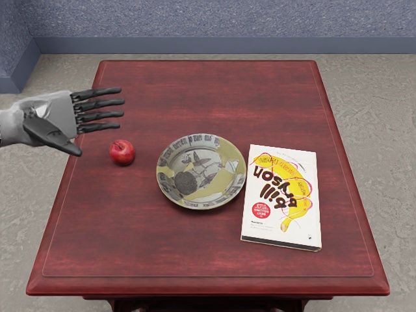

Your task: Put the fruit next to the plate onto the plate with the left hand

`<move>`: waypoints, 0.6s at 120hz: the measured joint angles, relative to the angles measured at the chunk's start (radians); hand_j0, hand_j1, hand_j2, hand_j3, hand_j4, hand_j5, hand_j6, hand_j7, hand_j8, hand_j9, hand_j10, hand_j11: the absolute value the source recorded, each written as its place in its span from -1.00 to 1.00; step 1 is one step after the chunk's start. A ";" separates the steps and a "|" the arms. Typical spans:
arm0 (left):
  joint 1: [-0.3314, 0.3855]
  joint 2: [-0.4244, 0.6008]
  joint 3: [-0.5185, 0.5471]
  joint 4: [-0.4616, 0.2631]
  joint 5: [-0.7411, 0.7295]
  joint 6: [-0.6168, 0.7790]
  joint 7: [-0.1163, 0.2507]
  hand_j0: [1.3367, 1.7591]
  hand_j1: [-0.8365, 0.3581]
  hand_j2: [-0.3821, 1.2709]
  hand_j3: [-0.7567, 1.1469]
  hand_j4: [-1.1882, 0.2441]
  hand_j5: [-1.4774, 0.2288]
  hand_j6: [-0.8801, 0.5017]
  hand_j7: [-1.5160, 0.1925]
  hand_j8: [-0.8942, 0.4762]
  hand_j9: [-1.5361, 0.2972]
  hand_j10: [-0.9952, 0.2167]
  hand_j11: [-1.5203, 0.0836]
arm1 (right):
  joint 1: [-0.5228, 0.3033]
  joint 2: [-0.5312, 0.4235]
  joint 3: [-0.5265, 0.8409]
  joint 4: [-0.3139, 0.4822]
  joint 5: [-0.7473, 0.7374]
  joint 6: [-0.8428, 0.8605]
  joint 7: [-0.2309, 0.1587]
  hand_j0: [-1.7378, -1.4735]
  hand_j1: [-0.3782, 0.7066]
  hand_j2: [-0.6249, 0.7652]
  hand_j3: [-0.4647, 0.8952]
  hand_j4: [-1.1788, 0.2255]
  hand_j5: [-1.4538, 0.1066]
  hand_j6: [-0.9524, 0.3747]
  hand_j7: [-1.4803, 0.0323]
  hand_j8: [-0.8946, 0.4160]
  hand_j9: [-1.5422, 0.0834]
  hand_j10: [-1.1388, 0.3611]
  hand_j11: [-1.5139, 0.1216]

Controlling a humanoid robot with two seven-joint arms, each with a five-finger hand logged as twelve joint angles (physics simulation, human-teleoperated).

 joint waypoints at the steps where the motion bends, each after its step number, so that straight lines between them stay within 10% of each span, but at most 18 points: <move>1: 0.000 0.000 0.000 0.000 0.000 0.000 0.001 0.52 0.84 -0.52 -0.20 0.56 0.62 0.17 0.66 0.20 0.57 0.52 0.78 | 0.000 0.000 0.000 0.000 0.000 0.000 0.000 -0.40 -0.95 -0.10 -0.32 0.68 0.86 0.43 0.96 0.36 0.90 0.52 0.85; 26: -0.022 0.002 0.004 -0.005 0.002 -0.002 0.020 0.52 0.85 -0.52 -0.20 0.56 0.63 0.18 0.67 0.21 0.58 0.53 0.78 | 0.011 0.000 -0.006 0.000 -0.003 0.000 -0.001 -0.40 -0.95 -0.10 -0.32 0.68 0.86 0.43 0.96 0.36 0.90 0.52 0.85; 41: -0.140 0.001 -0.006 -0.004 0.134 -0.003 0.093 0.52 0.85 -0.52 -0.20 0.57 0.63 0.18 0.67 0.21 0.58 0.53 0.79 | 0.013 0.000 -0.007 0.002 -0.004 0.000 -0.001 -0.40 -0.95 -0.10 -0.32 0.68 0.86 0.43 0.96 0.36 0.90 0.52 0.85; 72: -0.247 -0.117 -0.003 -0.016 0.549 0.128 0.436 0.52 0.85 -0.52 -0.20 0.56 0.63 0.17 0.67 0.20 0.58 0.53 0.79 | 0.015 0.000 -0.007 0.016 -0.004 0.001 0.000 -0.40 -0.95 -0.10 -0.32 0.68 0.86 0.44 0.96 0.37 0.90 0.52 0.85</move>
